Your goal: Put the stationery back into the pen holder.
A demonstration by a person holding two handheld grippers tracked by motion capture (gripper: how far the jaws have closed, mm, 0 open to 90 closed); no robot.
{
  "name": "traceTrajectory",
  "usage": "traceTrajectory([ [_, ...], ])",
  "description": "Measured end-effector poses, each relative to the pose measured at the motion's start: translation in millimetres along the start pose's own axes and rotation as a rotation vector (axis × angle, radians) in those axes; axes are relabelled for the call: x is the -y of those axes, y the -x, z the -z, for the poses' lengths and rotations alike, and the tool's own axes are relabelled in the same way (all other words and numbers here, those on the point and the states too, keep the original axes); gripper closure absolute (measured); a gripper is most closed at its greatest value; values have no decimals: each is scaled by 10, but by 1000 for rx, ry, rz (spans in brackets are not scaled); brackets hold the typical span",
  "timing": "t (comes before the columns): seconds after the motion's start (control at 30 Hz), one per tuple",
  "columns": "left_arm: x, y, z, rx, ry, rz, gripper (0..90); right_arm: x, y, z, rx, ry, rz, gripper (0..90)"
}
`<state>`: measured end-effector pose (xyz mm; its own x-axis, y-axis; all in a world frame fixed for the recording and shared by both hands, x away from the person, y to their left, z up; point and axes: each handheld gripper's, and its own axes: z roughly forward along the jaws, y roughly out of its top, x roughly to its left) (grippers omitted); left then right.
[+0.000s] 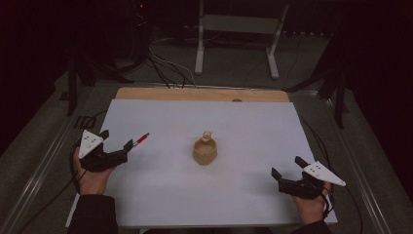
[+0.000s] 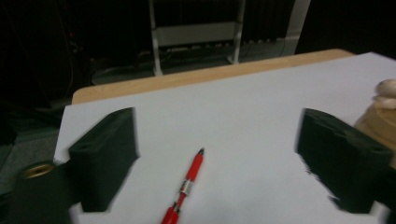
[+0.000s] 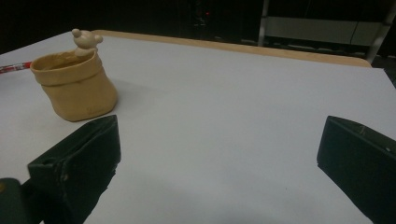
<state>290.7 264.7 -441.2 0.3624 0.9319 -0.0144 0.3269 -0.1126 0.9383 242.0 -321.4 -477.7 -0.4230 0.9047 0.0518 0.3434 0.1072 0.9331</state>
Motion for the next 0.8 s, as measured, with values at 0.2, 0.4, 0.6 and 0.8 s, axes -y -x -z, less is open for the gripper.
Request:
traceTrajectory([
  [0.2,-7,77,183,-13,40,6,0,-24,4,-10,-3,11,7,2],
  [0.4,-20,71,262,-7,22,7,1,-40,16,2,-4,29,9,2],
  [0.6,-141,107,209,13,-50,-37,1,-53,23,-13,-3,38,13,2],
  [0.8,-265,98,95,45,-92,-82,1,-57,22,-16,2,40,12,2],
])
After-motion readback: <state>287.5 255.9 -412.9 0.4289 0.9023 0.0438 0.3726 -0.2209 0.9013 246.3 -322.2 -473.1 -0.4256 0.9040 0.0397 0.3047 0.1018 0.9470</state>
